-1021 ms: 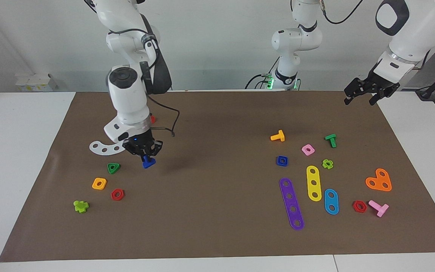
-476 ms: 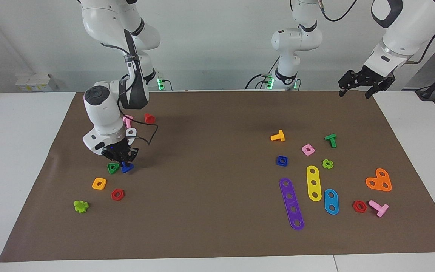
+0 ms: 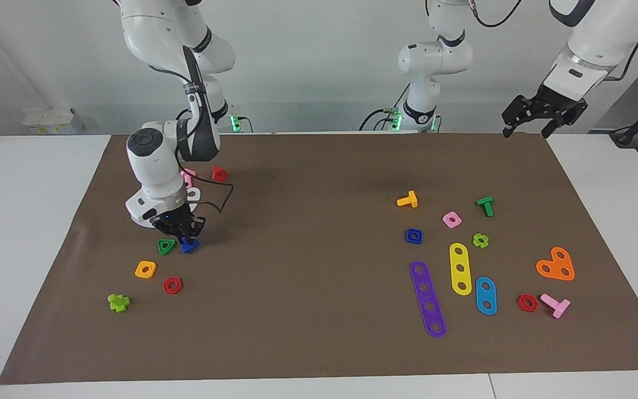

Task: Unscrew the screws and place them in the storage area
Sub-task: 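Set the blue triangle beside the green triangle and open the right gripper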

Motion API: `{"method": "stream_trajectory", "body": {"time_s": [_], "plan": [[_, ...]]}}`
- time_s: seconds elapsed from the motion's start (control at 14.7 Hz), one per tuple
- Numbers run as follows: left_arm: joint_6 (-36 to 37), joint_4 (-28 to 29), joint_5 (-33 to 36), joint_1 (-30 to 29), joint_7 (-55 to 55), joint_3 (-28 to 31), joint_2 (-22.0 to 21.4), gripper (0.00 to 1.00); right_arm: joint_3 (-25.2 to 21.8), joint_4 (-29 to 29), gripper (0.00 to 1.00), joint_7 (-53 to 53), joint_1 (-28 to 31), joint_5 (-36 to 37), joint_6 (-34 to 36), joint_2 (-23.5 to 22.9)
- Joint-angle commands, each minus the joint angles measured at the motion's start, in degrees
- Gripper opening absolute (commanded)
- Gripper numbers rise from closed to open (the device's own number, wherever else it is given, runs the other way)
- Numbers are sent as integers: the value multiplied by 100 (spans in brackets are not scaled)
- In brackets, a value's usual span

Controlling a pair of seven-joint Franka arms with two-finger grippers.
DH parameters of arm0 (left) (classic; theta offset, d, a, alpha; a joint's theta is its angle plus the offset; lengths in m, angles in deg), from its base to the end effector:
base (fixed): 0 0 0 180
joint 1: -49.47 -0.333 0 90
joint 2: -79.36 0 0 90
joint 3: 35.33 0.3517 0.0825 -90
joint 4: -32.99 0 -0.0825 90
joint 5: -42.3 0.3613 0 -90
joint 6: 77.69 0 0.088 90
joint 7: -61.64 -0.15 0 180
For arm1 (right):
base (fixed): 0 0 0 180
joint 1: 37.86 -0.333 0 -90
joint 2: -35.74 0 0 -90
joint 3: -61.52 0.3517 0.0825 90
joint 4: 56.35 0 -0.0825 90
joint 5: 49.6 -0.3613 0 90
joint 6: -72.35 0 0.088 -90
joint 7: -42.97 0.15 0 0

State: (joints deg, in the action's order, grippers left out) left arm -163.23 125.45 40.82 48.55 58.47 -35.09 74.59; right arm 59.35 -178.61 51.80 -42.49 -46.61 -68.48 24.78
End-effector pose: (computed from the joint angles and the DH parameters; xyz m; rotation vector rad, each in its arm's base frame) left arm 0.4929 0.0060 0.6342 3.1130 -0.0570 -0.0568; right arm 0.5743 0.0237 0.3384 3.1029 -0.1113 0.2120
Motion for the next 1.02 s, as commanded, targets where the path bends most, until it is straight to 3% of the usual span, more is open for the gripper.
{"method": "stream_trajectory", "body": {"time_s": [0.0,0.2,0.48,0.75,0.95], "plan": [[29,-35,95,92,220,-5,-41,100,51,620,100,30,95,-124,929,216],[-163,-9,95,83,168,-5,-41,100,50,2018,100,30,217,-45,2898,356],[-471,105,95,31,150,-5,-59,100,42,2337,100,-22,420,-36,3964,1164],[-762,185,95,4,159,12,-85,100,16,3514,100,-66,481,-19,5564,1227],[-744,194,182,4,150,30,-85,100,-28,3552,100,-565,595,-62,5900,1437]]}}
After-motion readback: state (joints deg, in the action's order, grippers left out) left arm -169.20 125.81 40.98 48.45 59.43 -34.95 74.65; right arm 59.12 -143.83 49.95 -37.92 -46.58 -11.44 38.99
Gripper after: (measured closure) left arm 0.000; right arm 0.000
